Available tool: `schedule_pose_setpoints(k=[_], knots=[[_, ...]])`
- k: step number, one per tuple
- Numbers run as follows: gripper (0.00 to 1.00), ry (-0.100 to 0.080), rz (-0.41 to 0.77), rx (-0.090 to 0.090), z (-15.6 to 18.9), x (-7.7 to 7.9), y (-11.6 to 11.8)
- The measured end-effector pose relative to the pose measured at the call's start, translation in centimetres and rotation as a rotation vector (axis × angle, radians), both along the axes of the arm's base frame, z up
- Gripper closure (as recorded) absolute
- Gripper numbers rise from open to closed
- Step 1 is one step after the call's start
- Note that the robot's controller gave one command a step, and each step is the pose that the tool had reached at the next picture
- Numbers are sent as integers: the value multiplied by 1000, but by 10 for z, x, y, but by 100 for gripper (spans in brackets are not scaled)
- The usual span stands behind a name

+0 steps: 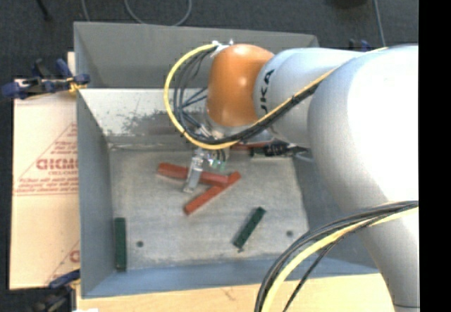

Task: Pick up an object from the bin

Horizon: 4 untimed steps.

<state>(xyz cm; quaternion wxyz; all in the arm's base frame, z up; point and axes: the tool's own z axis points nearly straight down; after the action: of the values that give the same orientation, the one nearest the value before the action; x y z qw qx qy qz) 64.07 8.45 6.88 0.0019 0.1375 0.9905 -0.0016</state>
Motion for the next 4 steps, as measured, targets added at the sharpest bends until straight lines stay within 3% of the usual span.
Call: schedule_pose_setpoints(k=[1, 2, 3, 4], knots=[[0, -2, 237, 0, 41, -14, -43], [0, -1, 383, 1, 3, 0, -6], [100, 0, 378, 4, 3, -1, -6], [100, 3, 580, 0, 3, -2, -46]])
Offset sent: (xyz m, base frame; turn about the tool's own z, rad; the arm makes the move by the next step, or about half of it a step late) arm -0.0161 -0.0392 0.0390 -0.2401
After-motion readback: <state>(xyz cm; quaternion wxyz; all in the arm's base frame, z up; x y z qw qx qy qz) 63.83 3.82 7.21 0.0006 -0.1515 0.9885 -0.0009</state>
